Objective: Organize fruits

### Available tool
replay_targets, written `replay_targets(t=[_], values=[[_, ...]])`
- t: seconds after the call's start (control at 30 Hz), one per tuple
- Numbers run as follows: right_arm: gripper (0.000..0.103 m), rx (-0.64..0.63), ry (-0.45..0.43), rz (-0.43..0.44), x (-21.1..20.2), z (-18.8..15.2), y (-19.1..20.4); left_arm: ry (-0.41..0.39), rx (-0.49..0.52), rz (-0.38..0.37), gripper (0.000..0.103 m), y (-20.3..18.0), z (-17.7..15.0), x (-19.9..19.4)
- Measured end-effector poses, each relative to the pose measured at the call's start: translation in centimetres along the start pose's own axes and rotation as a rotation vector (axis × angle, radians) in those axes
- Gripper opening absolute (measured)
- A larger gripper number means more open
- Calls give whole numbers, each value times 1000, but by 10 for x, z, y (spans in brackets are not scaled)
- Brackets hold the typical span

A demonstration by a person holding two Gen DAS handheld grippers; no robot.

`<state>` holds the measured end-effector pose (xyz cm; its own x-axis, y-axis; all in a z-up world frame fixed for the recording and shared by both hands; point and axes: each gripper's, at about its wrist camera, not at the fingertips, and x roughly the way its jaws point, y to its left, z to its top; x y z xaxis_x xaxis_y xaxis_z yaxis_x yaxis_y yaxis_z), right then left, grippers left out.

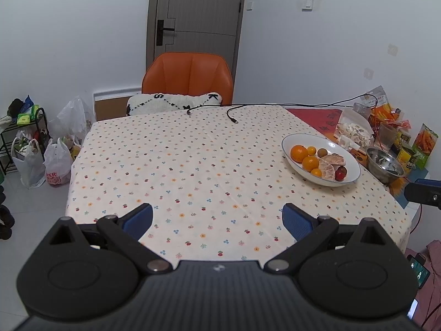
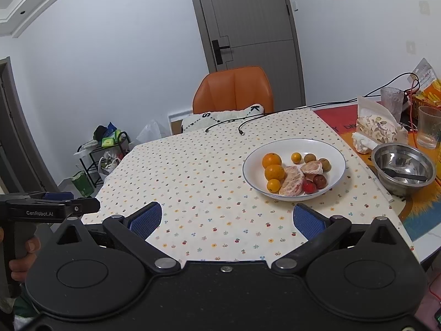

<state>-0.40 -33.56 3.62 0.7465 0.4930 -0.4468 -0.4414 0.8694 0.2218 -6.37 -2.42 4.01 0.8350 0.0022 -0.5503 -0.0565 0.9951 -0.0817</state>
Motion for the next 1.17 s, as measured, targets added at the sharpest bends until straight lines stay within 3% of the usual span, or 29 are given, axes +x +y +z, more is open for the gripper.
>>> replay_targets(t=[1.17], values=[[103,18,9,-21,5,-4,-10,-13,16,-33,99,-11,-1,1]])
